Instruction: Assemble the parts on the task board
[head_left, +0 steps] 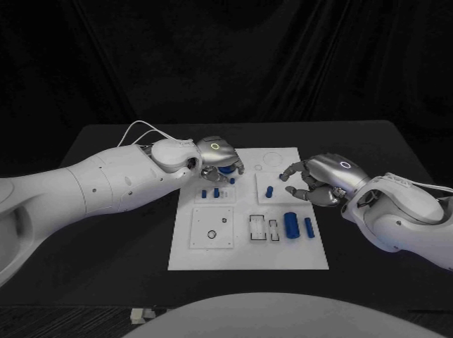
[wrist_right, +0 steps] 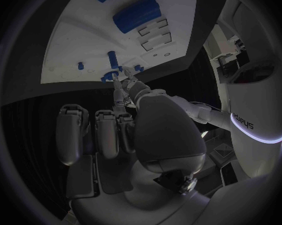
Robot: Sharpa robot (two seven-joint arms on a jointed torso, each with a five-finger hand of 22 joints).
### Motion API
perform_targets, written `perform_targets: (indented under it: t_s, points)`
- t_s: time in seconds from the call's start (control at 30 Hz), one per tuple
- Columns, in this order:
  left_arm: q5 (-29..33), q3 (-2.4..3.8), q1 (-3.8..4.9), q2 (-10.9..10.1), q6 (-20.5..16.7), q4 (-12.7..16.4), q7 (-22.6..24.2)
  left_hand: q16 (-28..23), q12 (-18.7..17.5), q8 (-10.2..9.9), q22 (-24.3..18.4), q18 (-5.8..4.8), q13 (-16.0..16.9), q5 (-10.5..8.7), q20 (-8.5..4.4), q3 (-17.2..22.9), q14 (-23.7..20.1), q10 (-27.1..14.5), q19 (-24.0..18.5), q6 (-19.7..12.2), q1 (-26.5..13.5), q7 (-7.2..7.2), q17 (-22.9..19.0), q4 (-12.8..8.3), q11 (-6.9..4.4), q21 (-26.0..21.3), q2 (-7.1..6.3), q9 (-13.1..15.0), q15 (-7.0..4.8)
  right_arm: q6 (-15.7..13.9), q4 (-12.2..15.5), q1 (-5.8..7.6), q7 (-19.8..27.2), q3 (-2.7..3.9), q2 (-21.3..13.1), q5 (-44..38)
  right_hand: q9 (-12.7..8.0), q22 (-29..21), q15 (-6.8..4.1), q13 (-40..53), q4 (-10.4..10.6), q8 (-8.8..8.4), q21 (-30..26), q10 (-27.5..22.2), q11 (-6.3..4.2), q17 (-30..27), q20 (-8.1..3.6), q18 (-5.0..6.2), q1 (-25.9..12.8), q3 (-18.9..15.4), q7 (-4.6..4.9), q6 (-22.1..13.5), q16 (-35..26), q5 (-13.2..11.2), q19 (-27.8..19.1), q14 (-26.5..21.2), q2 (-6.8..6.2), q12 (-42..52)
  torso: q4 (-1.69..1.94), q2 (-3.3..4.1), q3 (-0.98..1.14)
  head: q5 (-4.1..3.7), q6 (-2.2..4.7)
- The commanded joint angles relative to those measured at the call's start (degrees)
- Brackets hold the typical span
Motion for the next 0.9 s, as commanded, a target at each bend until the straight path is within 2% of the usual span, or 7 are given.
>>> perform_targets:
  t_s: [0.03,0.3,0.43,0.5,0.53,0.57,0.9]
  points:
    - [-0.3,0.07,-0.16,0.2,1.4,-0.1,0.0,-0.2,0.5,-0.2,8.4,0.49,0.3,-0.33,0.0,0.5,0.5,0.3,0.0,0.8,-0.6,0.07,4.7,-0.1,-0.03,-0.6,0.13,0.0,0.13,-0.6,0.0,-0.11,0.1,0.03,0.0,-0.1,-0.1,12.4,0.45,15.1,0.0,-0.13,-0.1,6.0,0.38,5.1,0.3,0.26,0.2,0.2,0.02,0.5,-0.2,0.2,2.2,4.0,-0.07,0.1,-0.03,0.01,0.0,-0.07,-0.01]
    - [-0.3,0.07,-0.46,0.5,2.2,-0.4,0.0,-0.5,1.0,0.0,8.3,0.58,0.8,-0.31,0.0,0.9,0.0,0.8,-0.3,1.6,-0.5,0.29,4.0,-0.3,-0.25,-1.2,0.22,-0.1,0.03,-0.4,-0.1,-0.11,0.0,0.02,0.1,-0.1,-0.1,12.3,0.46,15.1,0.0,-0.13,-0.1,6.0,0.39,5.0,0.31,0.28,0.2,0.2,0.02,0.5,-0.2,0.3,2.2,4.0,-0.06,0.1,-0.01,0.0,0.01,0.01,-0.01]
    - [-0.3,0.07,-0.72,0.7,2.1,-0.6,0.3,-0.5,1.5,0.6,8.4,0.58,1.3,-0.48,-0.02,1.2,0.0,1.3,-0.3,3.0,-0.6,0.99,3.9,-0.4,-0.55,-1.3,0.21,0.0,-0.17,-0.3,-0.1,-0.11,-0.1,0.02,0.1,-0.1,-0.1,12.3,0.47,15.1,0.0,-0.13,-0.2,6.0,0.4,5.0,0.32,0.28,0.2,0.2,0.02,0.5,-0.3,0.3,2.2,4.0,-0.05,0.1,-0.01,0.0,0.0,-0.04,-0.01]
    - [-0.3,0.07,-0.84,0.8,1.9,-0.7,0.6,-0.5,2.1,1.0,8.5,0.49,1.7,-0.47,-0.05,1.6,0.0,2.5,-0.1,4.0,-0.5,1.28,3.9,-0.6,-0.82,-0.9,0.4,0.1,-0.35,-0.2,-0.1,-0.11,-0.2,0.02,0.1,-0.1,-0.1,12.3,0.47,15.1,0.0,-0.13,-0.2,6.0,0.4,5.0,0.32,0.28,0.2,0.2,0.02,0.5,-0.3,0.3,2.2,4.0,-0.05,0.1,-0.01,-0.01,-0.01,-0.03,-0.01]
    - [-0.3,0.07,-0.94,0.9,1.7,-0.8,0.7,-0.5,2.2,1.2,8.6,0.48,1.9,-0.39,-0.07,1.8,0.0,3.0,0.0,4.7,-0.4,1.7,3.8,-0.7,-1.45,-1.0,0.41,0.2,-0.64,-0.2,-0.2,-0.11,-0.2,0.02,0.1,-0.1,-0.1,12.3,0.47,15.1,0.0,-0.13,-0.2,6.0,0.4,5.0,0.32,0.28,0.2,0.2,0.02,0.5,-0.3,0.3,2.2,4.0,-0.05,0.1,0.0,-0.02,0.0,-0.04,-0.01]
    - [-0.3,0.07,-0.99,1.0,1.6,-0.8,0.8,-0.5,2.2,1.3,8.6,0.47,1.9,-0.36,-0.07,1.9,0.0,3.1,0.0,4.9,-0.4,1.82,3.7,-0.7,-1.61,-1.0,0.43,0.2,-0.74,-0.2,-0.2,-0.11,-0.2,0.02,0.1,-0.1,-0.1,12.3,0.47,15.1,0.0,-0.13,-0.2,6.0,0.4,5.0,0.32,0.28,0.2,0.2,0.02,0.5,-0.3,0.3,2.2,4.0,-0.05,0.1,0.0,-0.01,0.01,0.01,-0.01]
    - [-0.3,0.07,-1.58,1.6,1.1,-1.7,1.3,-1.0,1.6,1.9,8.5,0.56,1.7,0.04,-0.11,2.7,-0.6,3.4,-0.1,6.3,-0.4,2.26,2.5,-0.8,-2.02,-1.5,0.74,0.5,-1.15,-0.1,-0.1,-0.11,-0.3,0.02,0.1,-0.1,-0.1,12.3,0.47,15.1,0.0,-0.13,-0.2,6.0,0.4,5.0,0.32,0.28,0.2,0.2,0.02,0.5,-0.3,0.3,2.2,4.0,-0.05,0.1,-0.01,0.0,0.0,-0.12,-0.01]
